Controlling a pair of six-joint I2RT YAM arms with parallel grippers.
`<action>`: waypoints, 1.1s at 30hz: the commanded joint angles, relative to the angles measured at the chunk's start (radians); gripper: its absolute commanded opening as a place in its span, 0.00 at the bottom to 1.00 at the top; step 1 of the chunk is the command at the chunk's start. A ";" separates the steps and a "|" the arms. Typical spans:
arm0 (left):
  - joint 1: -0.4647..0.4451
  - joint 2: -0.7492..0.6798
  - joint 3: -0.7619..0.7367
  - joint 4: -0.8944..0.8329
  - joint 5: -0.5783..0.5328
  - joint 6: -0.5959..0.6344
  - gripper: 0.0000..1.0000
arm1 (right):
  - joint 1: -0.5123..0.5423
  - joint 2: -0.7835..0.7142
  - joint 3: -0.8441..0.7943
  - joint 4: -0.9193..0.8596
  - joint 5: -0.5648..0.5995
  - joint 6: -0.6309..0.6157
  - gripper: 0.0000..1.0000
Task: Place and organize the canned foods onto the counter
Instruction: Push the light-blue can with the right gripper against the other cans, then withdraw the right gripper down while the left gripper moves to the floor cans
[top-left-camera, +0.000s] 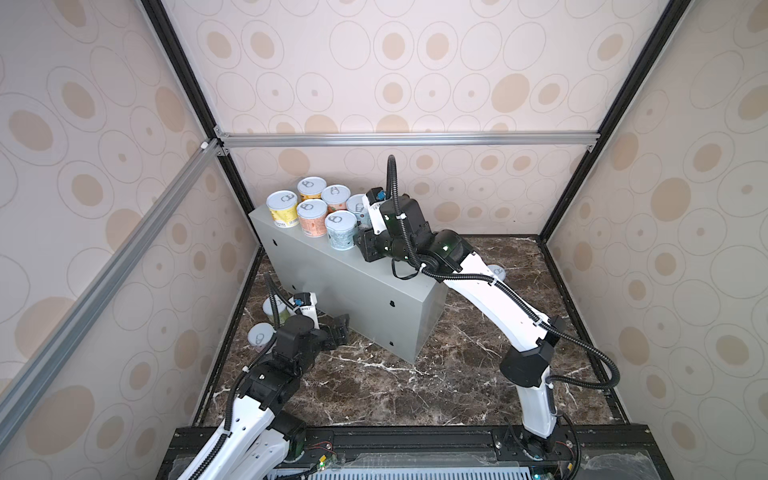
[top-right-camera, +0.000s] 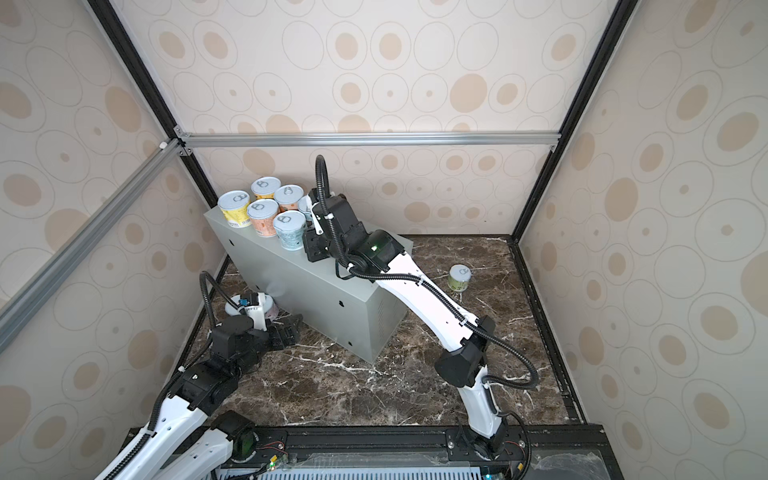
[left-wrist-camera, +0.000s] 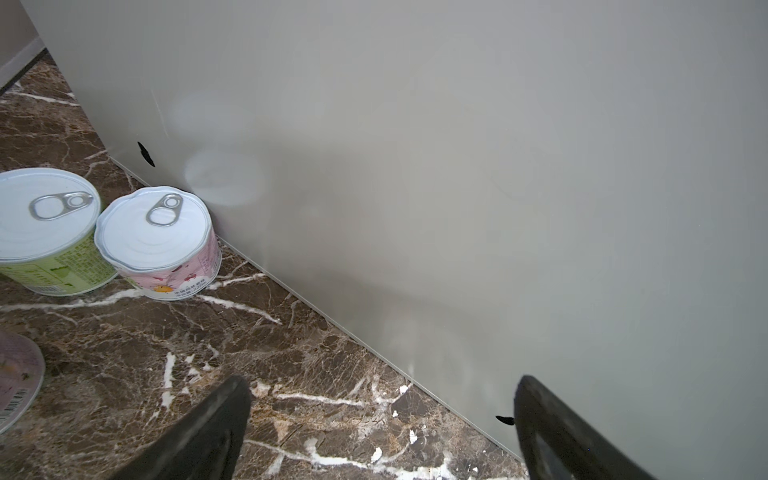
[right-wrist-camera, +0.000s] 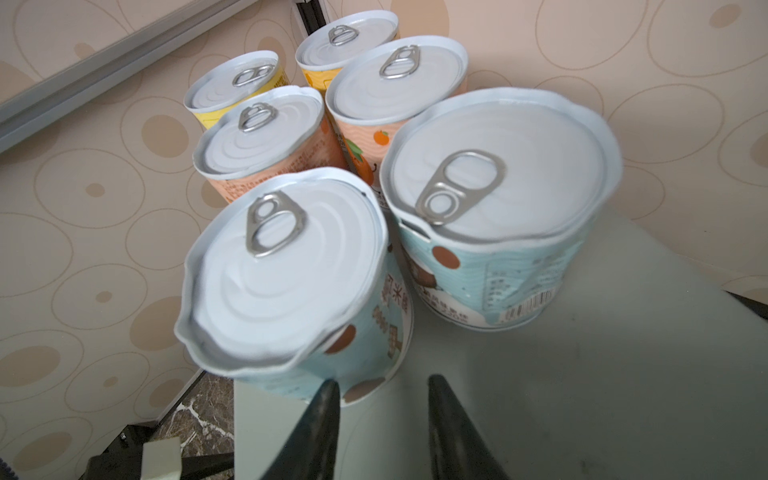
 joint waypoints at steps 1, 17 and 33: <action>0.011 -0.011 0.005 0.003 -0.027 -0.011 0.99 | 0.003 0.020 0.042 -0.007 0.013 0.004 0.36; 0.038 -0.048 0.029 -0.041 -0.061 -0.017 0.99 | 0.003 -0.149 -0.099 -0.004 0.001 -0.027 0.62; 0.040 -0.002 0.146 -0.240 -0.266 -0.100 0.99 | 0.003 -0.567 -0.616 0.123 0.054 -0.088 0.84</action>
